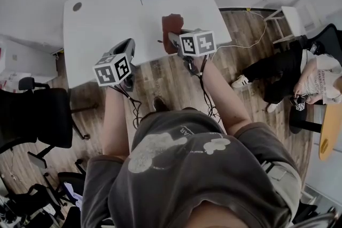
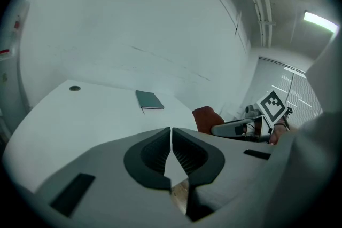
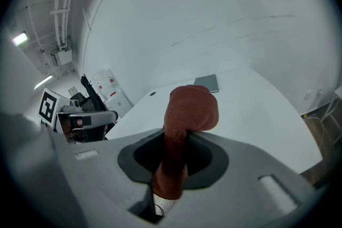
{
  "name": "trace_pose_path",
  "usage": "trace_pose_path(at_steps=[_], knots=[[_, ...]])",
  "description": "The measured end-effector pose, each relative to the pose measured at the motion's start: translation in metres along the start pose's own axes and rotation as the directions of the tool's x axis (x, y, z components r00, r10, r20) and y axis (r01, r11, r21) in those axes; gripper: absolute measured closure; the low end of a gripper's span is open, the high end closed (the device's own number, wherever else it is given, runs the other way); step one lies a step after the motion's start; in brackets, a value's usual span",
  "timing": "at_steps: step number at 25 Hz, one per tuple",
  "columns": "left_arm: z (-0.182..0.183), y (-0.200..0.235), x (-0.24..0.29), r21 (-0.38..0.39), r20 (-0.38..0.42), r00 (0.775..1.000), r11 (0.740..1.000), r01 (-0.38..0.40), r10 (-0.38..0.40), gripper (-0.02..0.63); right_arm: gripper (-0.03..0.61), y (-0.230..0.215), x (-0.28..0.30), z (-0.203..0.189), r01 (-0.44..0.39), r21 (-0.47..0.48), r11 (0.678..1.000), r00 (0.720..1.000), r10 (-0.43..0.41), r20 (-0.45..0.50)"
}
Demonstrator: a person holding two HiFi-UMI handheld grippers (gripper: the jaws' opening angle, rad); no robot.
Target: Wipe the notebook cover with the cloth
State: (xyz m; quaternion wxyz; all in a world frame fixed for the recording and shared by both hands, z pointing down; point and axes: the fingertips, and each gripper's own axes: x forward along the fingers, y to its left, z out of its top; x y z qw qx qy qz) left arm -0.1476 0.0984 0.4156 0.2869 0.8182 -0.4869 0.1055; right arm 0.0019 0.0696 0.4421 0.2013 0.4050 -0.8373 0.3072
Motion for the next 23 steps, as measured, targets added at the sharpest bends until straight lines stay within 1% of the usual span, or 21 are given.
trace_pose_path(at_steps=[6, 12, 18, 23], knots=[[-0.010, -0.022, -0.001, -0.001, 0.008, 1.000, 1.000, -0.007, 0.007, 0.606, 0.502, -0.005, -0.023, -0.011, -0.011, -0.020, 1.000, 1.000, 0.011, 0.005], [-0.014, -0.032, -0.009, 0.001, 0.016, 1.000, 1.000, -0.021, 0.021, 0.605, 0.502, -0.004, -0.036, -0.013, -0.021, -0.031, 0.999, 1.000, 0.022, 0.022], [-0.021, -0.024, -0.013, -0.012, 0.009, 1.000, 1.000, -0.023, 0.023, 0.605, 0.502, 0.004, -0.029, -0.018, -0.030, -0.033, 0.999, 0.999, 0.031, 0.013], [-0.017, -0.017, -0.010, -0.020, 0.010, 1.000, 1.000, -0.018, 0.019, 0.606, 0.502, 0.007, -0.023, -0.017, -0.030, -0.041, 0.999, 1.000, 0.030, 0.004]])
